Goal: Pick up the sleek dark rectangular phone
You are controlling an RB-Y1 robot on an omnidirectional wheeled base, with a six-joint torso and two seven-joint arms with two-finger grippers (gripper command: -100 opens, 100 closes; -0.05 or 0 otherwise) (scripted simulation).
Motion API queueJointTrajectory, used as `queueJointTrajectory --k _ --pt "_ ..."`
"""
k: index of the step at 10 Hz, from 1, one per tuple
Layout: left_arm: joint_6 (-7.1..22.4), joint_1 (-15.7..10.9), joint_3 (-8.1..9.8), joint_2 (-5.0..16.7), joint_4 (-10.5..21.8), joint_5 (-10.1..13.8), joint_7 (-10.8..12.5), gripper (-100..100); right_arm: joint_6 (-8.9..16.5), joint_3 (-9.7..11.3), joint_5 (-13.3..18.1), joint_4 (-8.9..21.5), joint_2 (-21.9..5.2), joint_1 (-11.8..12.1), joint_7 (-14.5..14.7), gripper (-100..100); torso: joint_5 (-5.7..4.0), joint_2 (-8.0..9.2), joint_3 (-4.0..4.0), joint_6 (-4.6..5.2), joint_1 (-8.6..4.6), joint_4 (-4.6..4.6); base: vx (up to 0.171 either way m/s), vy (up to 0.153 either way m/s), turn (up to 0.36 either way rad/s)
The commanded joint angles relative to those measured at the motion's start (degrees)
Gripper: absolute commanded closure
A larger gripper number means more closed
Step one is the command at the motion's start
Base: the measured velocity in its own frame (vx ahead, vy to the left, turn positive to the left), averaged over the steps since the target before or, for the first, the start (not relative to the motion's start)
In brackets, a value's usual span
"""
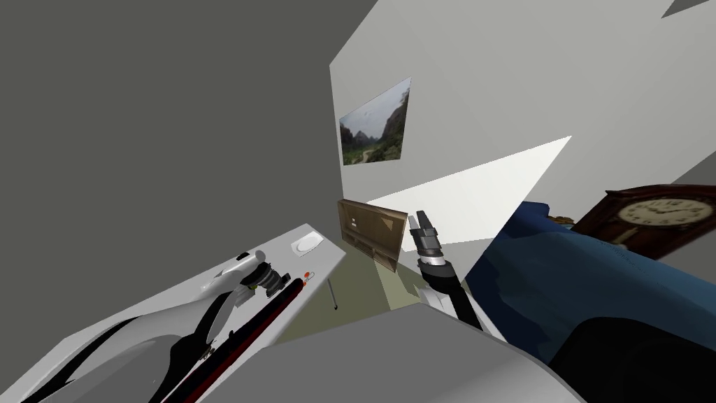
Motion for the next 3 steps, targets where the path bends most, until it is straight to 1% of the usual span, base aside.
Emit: queueJointTrajectory --k 1,2,3 --pt "1.11 0.65 -0.03 0.19 -1.66 0.09 0.63 100 0.0 0.0 0.0 0.0 0.0 0.0 0.0 0 0.0 0.0 0.0 0.0 0.0 0.0 -0.019 -0.008 0.002" --pt "0.81 0.65 -0.01 0.08 -1.47 0.05 0.51 100 0.0 0.0 0.0 0.0 0.0 0.0 0.0 0 0.0 -0.04 -0.02 0.01 0.03 0.0 -0.007 -0.002 0.001" --pt "1.0 0.71 -0.01 0.09 -1.64 0.06 0.63 0 0.0 0.0 0.0 0.0 0.0 0.0 0.0 0 0.01 -0.1 -0.05 0.01 0.06 -0.02 0.0 0.0 0.0"
